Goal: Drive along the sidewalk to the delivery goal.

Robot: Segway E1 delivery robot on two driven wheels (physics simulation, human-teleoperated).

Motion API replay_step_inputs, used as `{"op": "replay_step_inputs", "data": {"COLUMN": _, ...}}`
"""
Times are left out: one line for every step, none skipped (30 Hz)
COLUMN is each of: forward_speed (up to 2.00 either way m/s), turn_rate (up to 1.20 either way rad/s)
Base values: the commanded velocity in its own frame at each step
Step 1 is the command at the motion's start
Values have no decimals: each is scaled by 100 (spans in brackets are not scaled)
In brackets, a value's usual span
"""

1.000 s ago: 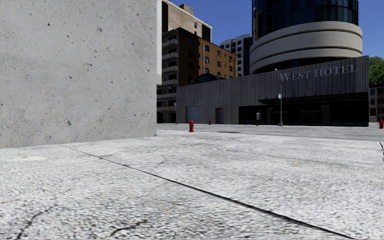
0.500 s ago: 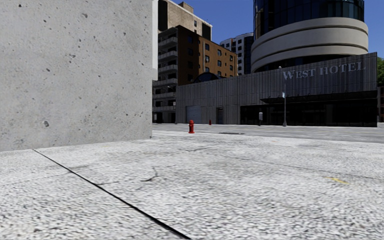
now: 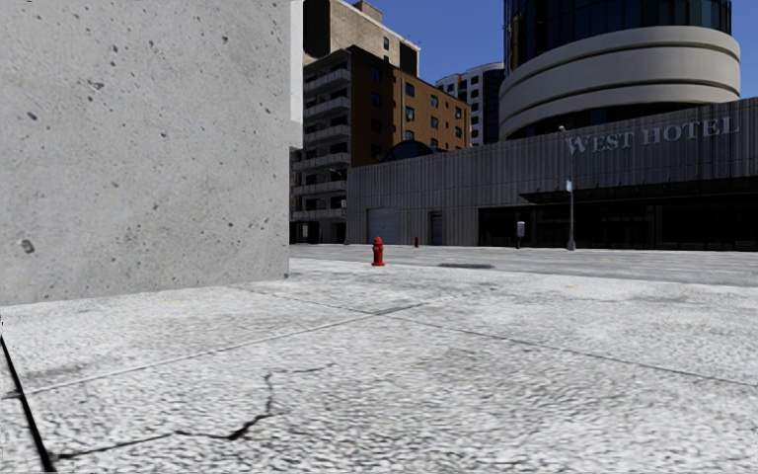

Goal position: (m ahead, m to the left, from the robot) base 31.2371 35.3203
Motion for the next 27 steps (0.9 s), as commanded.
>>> {"op": "replay_step_inputs", "data": {"forward_speed": 200, "turn_rate": 0}}
{"op": "replay_step_inputs", "data": {"forward_speed": 200, "turn_rate": 0}}
{"op": "replay_step_inputs", "data": {"forward_speed": 200, "turn_rate": 0}}
{"op": "replay_step_inputs", "data": {"forward_speed": 200, "turn_rate": 0}}
{"op": "replay_step_inputs", "data": {"forward_speed": 200, "turn_rate": 0}}
{"op": "replay_step_inputs", "data": {"forward_speed": 200, "turn_rate": 0}}
{"op": "replay_step_inputs", "data": {"forward_speed": 200, "turn_rate": 0}}
{"op": "replay_step_inputs", "data": {"forward_speed": 200, "turn_rate": 0}}
{"op": "replay_step_inputs", "data": {"forward_speed": 200, "turn_rate": 0}}
{"op": "replay_step_inputs", "data": {"forward_speed": 200, "turn_rate": 0}}
{"op": "replay_step_inputs", "data": {"forward_speed": 200, "turn_rate": 0}}
{"op": "replay_step_inputs", "data": {"forward_speed": 200, "turn_rate": 0}}
{"op": "replay_step_inputs", "data": {"forward_speed": 200, "turn_rate": 0}}
{"op": "replay_step_inputs", "data": {"forward_speed": 200, "turn_rate": 0}}
{"op": "replay_step_inputs", "data": {"forward_speed": 200, "turn_rate": 0}}
{"op": "replay_step_inputs", "data": {"forward_speed": 200, "turn_rate": 0}}
{"op": "replay_step_inputs", "data": {"forward_speed": 200, "turn_rate": 0}}
{"op": "replay_step_inputs", "data": {"forward_speed": 200, "turn_rate": 0}}
{"op": "replay_step_inputs", "data": {"forward_speed": 200, "turn_rate": 0}}
{"op": "replay_step_inputs", "data": {"forward_speed": 200, "turn_rate": 0}}
{"op": "replay_step_inputs", "data": {"forward_speed": 200, "turn_rate": 0}}
{"op": "replay_step_inputs", "data": {"forward_speed": 200, "turn_rate": 0}}
{"op": "replay_step_inputs", "data": {"forward_speed": 200, "turn_rate": 0}}
{"op": "replay_step_inputs", "data": {"forward_speed": 200, "turn_rate": 0}}
{"op": "replay_step_inputs", "data": {"forward_speed": 200, "turn_rate": 0}}
{"op": "replay_step_inputs", "data": {"forward_speed": 200, "turn_rate": 0}}
{"op": "replay_step_inputs", "data": {"forward_speed": 200, "turn_rate": 0}}
